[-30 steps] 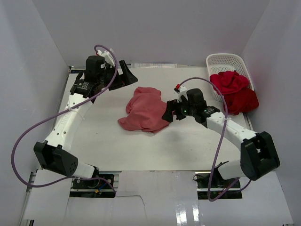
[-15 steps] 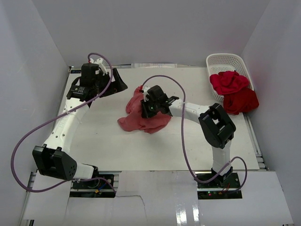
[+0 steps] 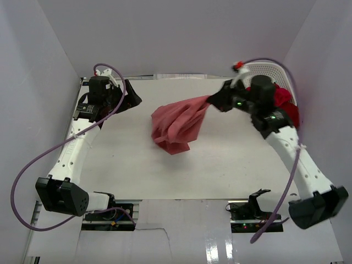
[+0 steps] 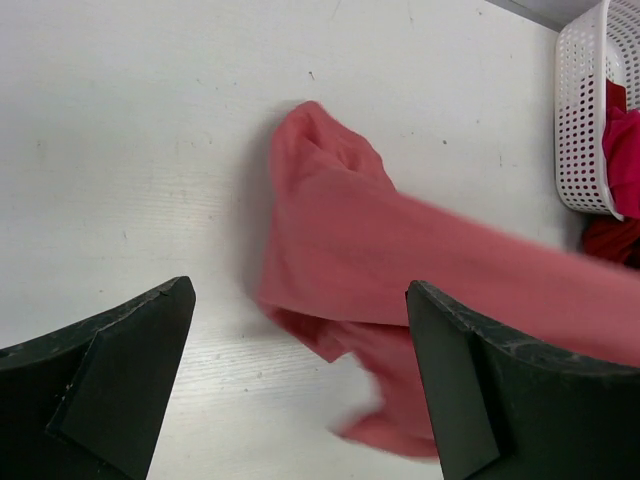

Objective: Fold and stack the t-shirts
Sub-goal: Flatten out the tshirt

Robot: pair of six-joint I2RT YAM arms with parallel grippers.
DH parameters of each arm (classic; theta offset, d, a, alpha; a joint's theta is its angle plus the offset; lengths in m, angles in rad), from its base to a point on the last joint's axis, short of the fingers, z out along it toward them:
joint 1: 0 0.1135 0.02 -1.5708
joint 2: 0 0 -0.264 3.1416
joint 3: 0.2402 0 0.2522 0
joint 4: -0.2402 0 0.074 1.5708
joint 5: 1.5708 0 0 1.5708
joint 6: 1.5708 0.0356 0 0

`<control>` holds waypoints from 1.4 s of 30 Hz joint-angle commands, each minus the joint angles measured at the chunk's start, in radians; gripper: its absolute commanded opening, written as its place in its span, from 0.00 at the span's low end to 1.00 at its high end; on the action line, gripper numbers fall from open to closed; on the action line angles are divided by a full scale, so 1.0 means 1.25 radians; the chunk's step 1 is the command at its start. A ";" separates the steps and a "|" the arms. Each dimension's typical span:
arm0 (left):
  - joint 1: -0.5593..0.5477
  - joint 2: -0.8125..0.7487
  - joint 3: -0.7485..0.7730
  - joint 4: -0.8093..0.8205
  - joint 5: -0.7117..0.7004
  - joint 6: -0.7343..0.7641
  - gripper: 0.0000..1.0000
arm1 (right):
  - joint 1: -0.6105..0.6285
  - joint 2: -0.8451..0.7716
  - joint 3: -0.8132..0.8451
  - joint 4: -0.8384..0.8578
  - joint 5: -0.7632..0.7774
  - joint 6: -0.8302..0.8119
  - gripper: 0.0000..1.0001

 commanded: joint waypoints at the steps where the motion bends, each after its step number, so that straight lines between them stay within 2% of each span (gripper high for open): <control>1: 0.002 -0.039 -0.028 0.027 -0.005 -0.009 0.98 | -0.223 -0.055 -0.126 -0.074 -0.024 0.031 0.08; 2: 0.002 -0.038 -0.033 0.032 -0.002 -0.010 0.98 | -0.232 -0.011 -0.140 -0.090 -0.018 -0.001 0.08; 3: 0.002 -0.034 -0.039 0.040 0.010 -0.010 0.98 | -0.235 0.016 -0.146 -0.124 -0.003 -0.014 0.28; 5: 0.002 -0.024 -0.039 0.042 0.020 -0.010 0.98 | -0.231 0.089 -0.155 -0.131 0.010 -0.023 0.55; 6: 0.002 -0.015 -0.039 0.042 0.028 -0.010 0.98 | -0.214 0.097 -0.159 -0.129 0.062 -0.024 0.71; 7: 0.002 -0.011 -0.038 0.042 0.036 -0.006 0.98 | -0.203 0.100 -0.162 -0.125 0.088 -0.020 0.94; 8: 0.002 -0.007 -0.038 0.042 0.039 -0.004 0.98 | -0.181 0.095 -0.165 -0.116 0.124 -0.021 0.90; 11: 0.002 -0.001 -0.036 0.041 0.050 0.008 0.98 | -0.127 0.074 -0.138 -0.141 0.187 -0.036 0.90; 15: 0.002 0.015 -0.047 0.043 0.073 0.007 0.98 | 0.010 0.059 -0.105 -0.195 0.329 -0.056 0.90; 18: 0.002 0.022 -0.063 0.050 0.093 0.007 0.98 | 0.077 0.063 -0.105 -0.233 0.402 -0.044 0.91; 23: 0.001 0.028 -0.074 0.050 0.096 0.017 0.98 | 0.202 0.077 -0.145 -0.252 0.459 -0.009 0.96; 27: -0.001 0.037 -0.078 0.050 0.104 0.023 0.98 | 0.253 0.104 -0.184 -0.235 0.479 0.008 1.00; 29: -0.002 0.039 -0.081 0.050 0.101 0.022 0.98 | 0.270 0.126 -0.189 -0.221 0.484 0.015 0.95; 35: -0.002 0.038 -0.081 0.050 0.090 0.025 0.98 | 0.286 0.196 -0.151 -0.200 0.489 0.017 0.91; 37: -0.002 0.038 -0.083 0.050 0.088 0.028 0.98 | 0.286 0.229 -0.140 -0.197 0.492 0.014 0.85; 42: -0.002 0.037 -0.087 0.050 0.082 0.028 0.98 | 0.287 0.300 -0.110 -0.170 0.488 0.003 0.83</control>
